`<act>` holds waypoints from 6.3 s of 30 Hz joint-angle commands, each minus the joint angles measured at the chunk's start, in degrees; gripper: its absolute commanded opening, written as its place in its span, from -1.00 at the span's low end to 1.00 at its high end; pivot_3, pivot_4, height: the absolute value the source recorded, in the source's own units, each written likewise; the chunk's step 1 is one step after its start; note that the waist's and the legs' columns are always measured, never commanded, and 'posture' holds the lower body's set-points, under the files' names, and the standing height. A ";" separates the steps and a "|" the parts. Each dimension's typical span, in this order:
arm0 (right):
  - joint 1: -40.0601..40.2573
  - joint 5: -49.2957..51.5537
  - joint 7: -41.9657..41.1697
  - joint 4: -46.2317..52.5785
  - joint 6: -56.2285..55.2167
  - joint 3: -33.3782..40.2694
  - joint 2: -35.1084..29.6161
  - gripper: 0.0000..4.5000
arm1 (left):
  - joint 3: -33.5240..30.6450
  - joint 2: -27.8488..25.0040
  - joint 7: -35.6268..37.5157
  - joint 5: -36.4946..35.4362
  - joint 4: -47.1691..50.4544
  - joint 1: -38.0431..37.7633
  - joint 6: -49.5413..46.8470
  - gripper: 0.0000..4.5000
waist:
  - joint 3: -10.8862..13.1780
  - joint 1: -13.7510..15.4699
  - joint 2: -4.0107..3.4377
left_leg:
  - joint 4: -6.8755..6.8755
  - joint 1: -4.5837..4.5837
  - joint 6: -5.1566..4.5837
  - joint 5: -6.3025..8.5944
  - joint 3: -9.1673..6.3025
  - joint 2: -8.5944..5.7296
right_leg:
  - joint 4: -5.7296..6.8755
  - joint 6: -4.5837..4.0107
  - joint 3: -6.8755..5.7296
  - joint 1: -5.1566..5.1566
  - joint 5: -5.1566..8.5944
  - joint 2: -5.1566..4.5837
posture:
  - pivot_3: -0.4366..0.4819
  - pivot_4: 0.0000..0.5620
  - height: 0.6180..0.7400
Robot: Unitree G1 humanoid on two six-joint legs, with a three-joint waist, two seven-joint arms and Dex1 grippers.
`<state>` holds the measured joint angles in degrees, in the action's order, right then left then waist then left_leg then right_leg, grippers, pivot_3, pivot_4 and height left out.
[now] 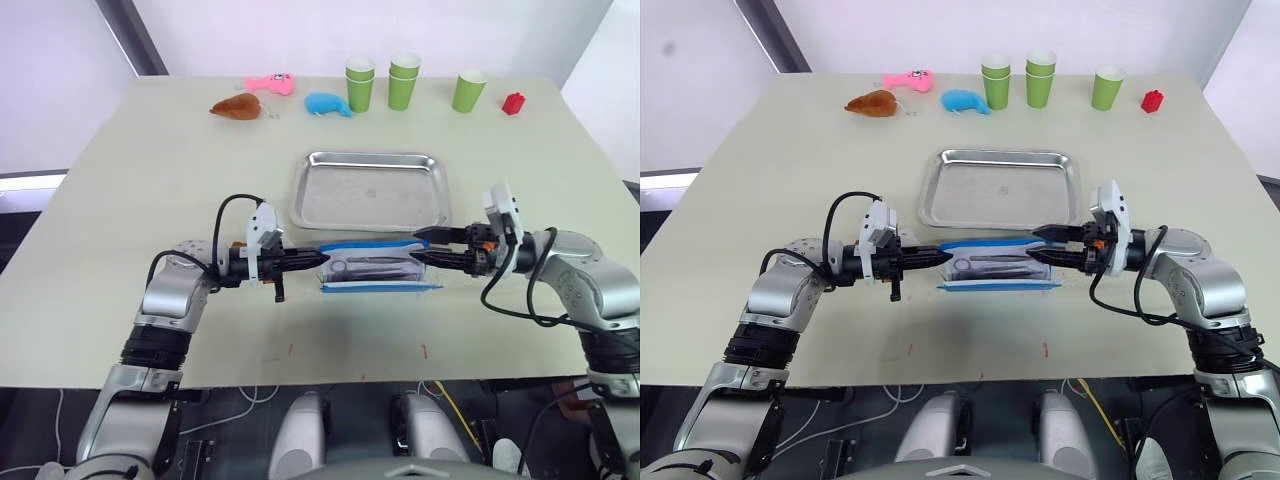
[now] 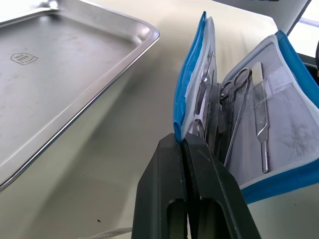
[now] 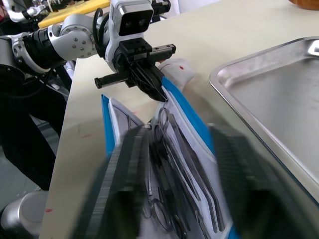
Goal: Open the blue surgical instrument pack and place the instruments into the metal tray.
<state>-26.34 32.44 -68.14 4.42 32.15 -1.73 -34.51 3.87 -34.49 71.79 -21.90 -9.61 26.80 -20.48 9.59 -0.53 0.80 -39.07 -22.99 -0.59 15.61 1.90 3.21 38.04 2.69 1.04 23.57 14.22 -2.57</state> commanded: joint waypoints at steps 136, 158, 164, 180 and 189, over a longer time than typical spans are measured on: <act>15.46 -4.93 3.09 8.21 -11.14 -0.94 -3.68 0.87 | -7.00 3.23 -9.89 -1.31 3.74 -3.19 4.56 0.98 | -0.62 -0.08 0.47 | 0.55 0.04 0.01 0.00 -0.51 -0.07 | -0.43 -0.06 0.49 -0.03 0.05 0.54 | -0.05 -0.47 0.99; 9.14 -16.32 2.89 -9.19 -28.12 -7.57 4.68 0.94 | -5.42 -6.52 11.67 -5.67 8.41 -1.15 10.43 0.98 | -0.47 0.00 0.42 | 0.54 0.05 0.01 0.00 -0.44 -0.06 | -0.38 -0.07 0.48 -0.02 0.05 0.55 | -0.05 -0.47 0.99; 9.09 -20.75 3.34 -14.27 -30.05 -10.14 4.54 0.94 | -4.93 -8.98 15.70 -6.07 9.74 -0.88 10.27 0.98 | -0.46 -0.12 0.41 | 0.54 0.08 0.01 -0.01 -0.43 -0.06 | -0.33 -0.07 0.49 -0.02 0.05 0.56 | -0.05 -0.47 0.99; 9.55 -22.53 3.93 -16.83 -26.83 -12.68 4.12 0.98 | -4.62 -9.61 12.45 -3.17 6.77 1.07 10.18 0.99 | -0.53 -0.12 0.46 | 0.39 0.25 0.01 -0.01 -0.44 -0.05 | -0.12 -0.07 0.52 -0.11 0.04 0.58 | -0.05 -0.47 0.99; 9.58 -22.34 4.31 -16.95 -26.32 -12.62 4.58 1.00 | -1.41 -7.05 12.13 0.96 0.20 5.65 14.64 0.74 | -0.55 -0.07 0.50 | 0.31 0.25 0.01 -0.01 -0.45 -0.06 | -0.07 -0.07 0.51 -0.13 0.04 0.59 | -0.05 -0.47 0.99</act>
<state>-18.42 12.71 -64.44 -9.98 3.61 -12.52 -29.63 2.06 -41.73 83.10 -21.35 -8.52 30.62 -6.80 9.04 -0.60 1.30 -38.78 -22.74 -0.58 15.60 1.44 3.16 37.96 2.63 1.55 23.44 14.25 -1.96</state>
